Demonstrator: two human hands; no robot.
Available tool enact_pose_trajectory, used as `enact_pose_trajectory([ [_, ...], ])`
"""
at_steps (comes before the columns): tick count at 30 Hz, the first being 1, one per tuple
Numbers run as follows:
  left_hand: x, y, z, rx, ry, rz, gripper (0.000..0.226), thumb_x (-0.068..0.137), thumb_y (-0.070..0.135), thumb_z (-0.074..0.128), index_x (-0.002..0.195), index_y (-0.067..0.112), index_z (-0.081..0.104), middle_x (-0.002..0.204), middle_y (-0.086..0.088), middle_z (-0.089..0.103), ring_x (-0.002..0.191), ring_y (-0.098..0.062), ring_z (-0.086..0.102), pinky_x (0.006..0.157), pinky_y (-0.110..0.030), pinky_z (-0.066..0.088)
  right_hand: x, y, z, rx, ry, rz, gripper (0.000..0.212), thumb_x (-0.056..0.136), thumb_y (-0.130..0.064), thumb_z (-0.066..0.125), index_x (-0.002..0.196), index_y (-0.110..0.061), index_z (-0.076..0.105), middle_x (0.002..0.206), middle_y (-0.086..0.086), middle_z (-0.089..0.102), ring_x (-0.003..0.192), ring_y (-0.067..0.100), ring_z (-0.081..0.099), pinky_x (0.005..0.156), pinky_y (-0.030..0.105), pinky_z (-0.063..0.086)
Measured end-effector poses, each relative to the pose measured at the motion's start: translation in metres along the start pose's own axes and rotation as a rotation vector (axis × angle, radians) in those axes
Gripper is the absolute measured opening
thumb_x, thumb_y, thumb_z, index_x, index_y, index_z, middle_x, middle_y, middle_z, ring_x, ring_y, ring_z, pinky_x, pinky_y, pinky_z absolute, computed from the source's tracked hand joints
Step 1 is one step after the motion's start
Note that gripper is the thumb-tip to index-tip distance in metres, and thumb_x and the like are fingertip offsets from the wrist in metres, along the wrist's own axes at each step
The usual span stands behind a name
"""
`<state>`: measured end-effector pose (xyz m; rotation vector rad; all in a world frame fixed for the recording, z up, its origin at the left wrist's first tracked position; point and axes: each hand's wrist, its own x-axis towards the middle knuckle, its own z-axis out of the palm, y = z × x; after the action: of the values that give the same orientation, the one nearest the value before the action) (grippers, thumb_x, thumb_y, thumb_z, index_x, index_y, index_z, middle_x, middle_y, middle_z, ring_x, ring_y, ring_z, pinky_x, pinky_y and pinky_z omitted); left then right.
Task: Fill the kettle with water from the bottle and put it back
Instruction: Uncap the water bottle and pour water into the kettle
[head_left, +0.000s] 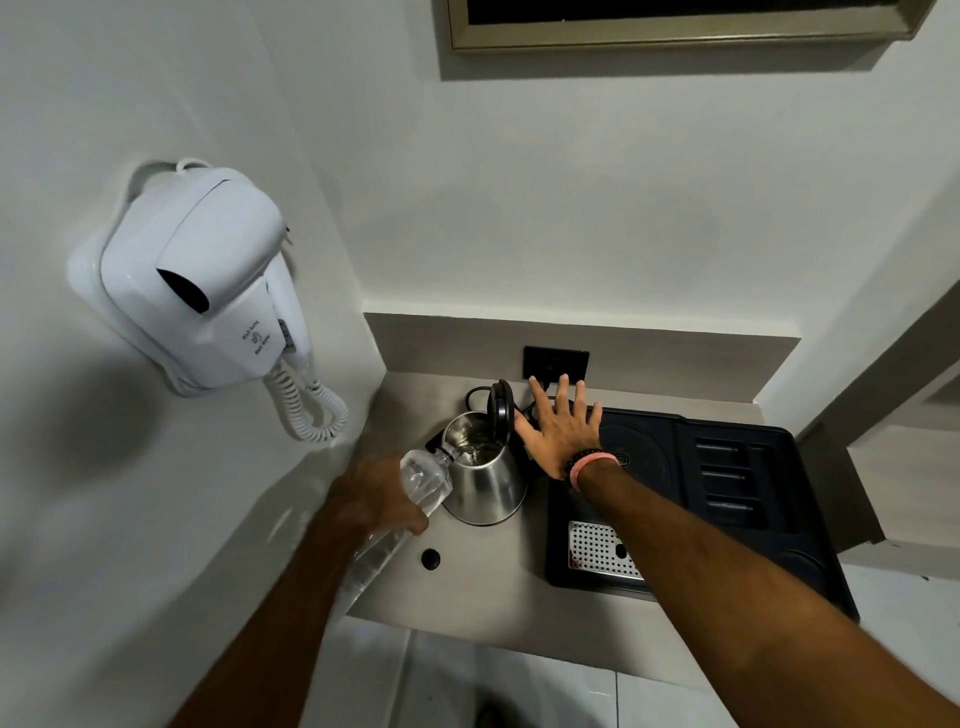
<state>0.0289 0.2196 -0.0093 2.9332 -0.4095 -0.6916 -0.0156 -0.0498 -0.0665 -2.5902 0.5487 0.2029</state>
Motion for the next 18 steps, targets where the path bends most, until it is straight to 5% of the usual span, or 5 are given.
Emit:
enact_pose_trajectory([
  [18,-0.0038,0.0026,-0.0024,-0.016,0.005,-0.009,0.095,0.035,0.055,0.081,0.122,0.029,0.052,0.108,0.005,0.057,0.089,-0.015,0.049,0.071,-0.028,0.043,-0.0016,-0.0010,-0.0004,0.003,-0.021,0.020,0.100,0.074,-0.085,0.002,0.162,-0.039,-0.001,0.172,0.014,-0.010,0.157,0.039,-0.014,0.122,0.063,-0.009],
])
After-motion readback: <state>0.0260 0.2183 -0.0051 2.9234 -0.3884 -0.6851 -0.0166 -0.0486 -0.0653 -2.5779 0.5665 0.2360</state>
